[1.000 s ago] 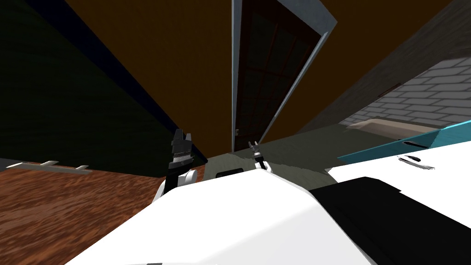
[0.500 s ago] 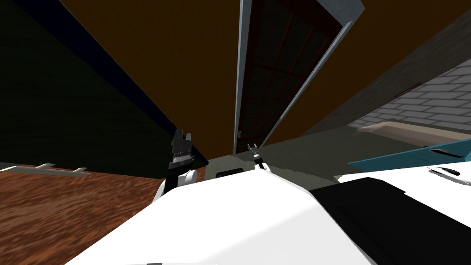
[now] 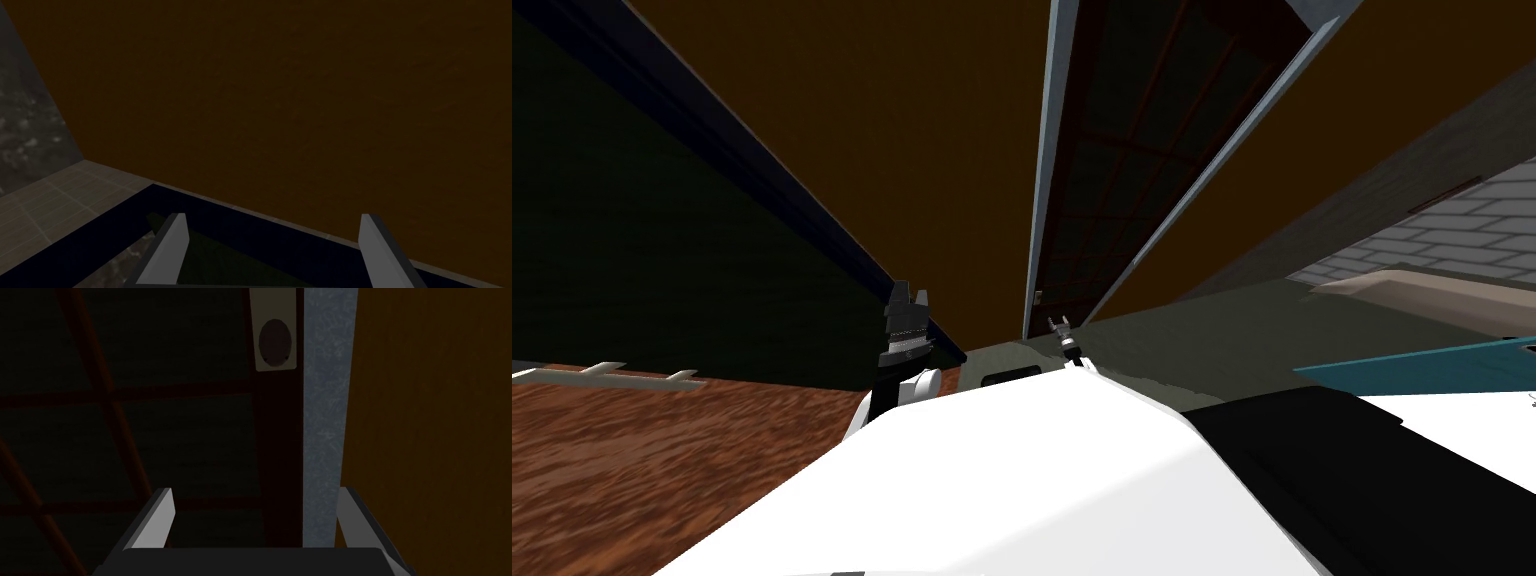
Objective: Pull the door open
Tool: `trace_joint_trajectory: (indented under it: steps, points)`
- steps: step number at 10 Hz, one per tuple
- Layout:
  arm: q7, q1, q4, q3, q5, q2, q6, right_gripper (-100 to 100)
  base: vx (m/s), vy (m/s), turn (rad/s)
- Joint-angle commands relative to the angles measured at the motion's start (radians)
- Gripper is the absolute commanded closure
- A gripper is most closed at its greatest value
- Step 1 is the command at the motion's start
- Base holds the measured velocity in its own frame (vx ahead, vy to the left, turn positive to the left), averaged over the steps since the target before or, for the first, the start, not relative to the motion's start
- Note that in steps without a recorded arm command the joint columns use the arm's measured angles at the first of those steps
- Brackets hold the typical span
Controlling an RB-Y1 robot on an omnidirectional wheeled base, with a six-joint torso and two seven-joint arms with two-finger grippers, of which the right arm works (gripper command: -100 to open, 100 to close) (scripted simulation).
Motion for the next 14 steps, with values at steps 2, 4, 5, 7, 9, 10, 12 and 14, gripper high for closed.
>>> trace_joint_trajectory:
  steps: [2,4,5,7,9,10,12,14]
  points:
    - [0.034,-0.015,0.053,-0.008,0.012,0.003,-0.014,-100,0.118,0.002,0.032]
    - [0.066,-0.026,0.1,-0.014,0.027,0.007,-0.024,-100,0.143,0.018,0.051]
    - [0.074,-0.028,0.11,-0.016,0.03,0.008,-0.026,-100,0.1,-0.006,0.021]
    - [0.095,-0.036,0.141,-0.02,0.039,0.011,-0.033,-100,0.097,-0.002,0.024]
    - [0.087,-0.036,0.138,-0.031,0.053,0.012,-0.038,-100,0.028,0.016,0.1]
    - [0.082,-0.036,0.137,-0.04,0.066,0.015,-0.04,-100,0.039,0.058,0.25]
    - [0.069,-0.037,0.134,-0.064,0.105,0.025,-0.046,-100,0.111,0.056,0.191]
    - [0.059,-0.037,0.131,-0.083,0.136,0.039,-0.051,-100,0.162,0.016,0.035]
